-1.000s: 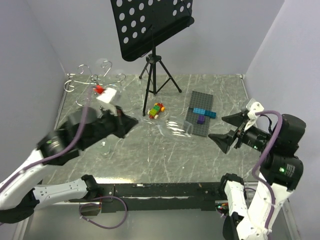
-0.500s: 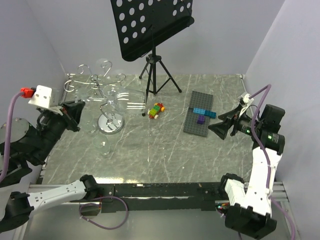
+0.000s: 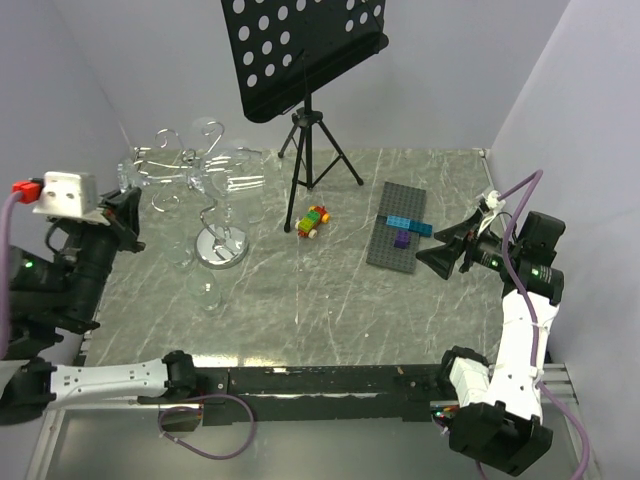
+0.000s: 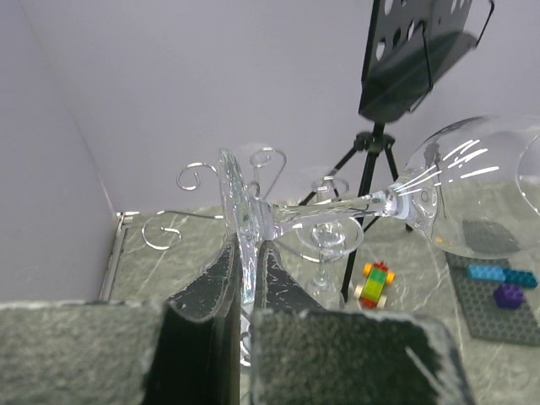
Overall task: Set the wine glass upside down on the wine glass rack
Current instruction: Turn the wine glass upside down at the wine rack.
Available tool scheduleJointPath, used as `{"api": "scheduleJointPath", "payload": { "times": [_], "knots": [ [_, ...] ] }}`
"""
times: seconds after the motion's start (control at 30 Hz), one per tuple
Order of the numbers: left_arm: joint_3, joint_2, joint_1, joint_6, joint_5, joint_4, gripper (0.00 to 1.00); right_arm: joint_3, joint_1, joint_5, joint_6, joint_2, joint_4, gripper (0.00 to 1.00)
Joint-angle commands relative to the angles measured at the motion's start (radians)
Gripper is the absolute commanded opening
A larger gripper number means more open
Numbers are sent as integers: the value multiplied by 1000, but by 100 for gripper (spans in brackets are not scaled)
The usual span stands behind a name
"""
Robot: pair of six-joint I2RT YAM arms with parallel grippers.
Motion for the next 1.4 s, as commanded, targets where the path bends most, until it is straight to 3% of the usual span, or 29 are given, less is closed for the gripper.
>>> {"api": "scheduleJointPath", "payload": {
  "times": [0.0, 0.07, 0.27, 0.43, 0.83, 0.9, 0.97, 1.03, 1.17, 1.37],
  "knots": [
    [-23, -47, -163, 211, -242, 342, 1, -4, -4, -38, -33, -17, 39, 92],
    [-48, -53, -221, 348, -272, 512, 1, -5, -5, -38, -33, -14, 40, 92],
    [67, 99, -247, 460, -273, 500, 1, -1, -5, -22, -40, -9, 31, 92],
    [84, 137, -247, 546, -175, 660, 1, -7, -5, -16, -42, -10, 36, 92],
    [401, 433, -237, 728, 91, 773, 1, -1, -5, -21, -50, 10, 25, 93],
    [527, 514, -177, 704, 164, 699, 1, 6, -5, -25, -54, 21, 17, 93],
    [685, 612, -38, 594, 271, 533, 1, 12, -4, -30, -62, 33, 2, 92],
    [632, 634, 35, 614, 327, 632, 1, 15, -4, -30, -69, 33, -9, 92],
    [779, 723, 186, 439, 426, 545, 1, -2, -5, -19, -54, 21, 16, 93],
    [865, 775, 329, 353, 520, 601, 1, 15, -5, -41, -86, 49, -24, 93]
  ]
}}
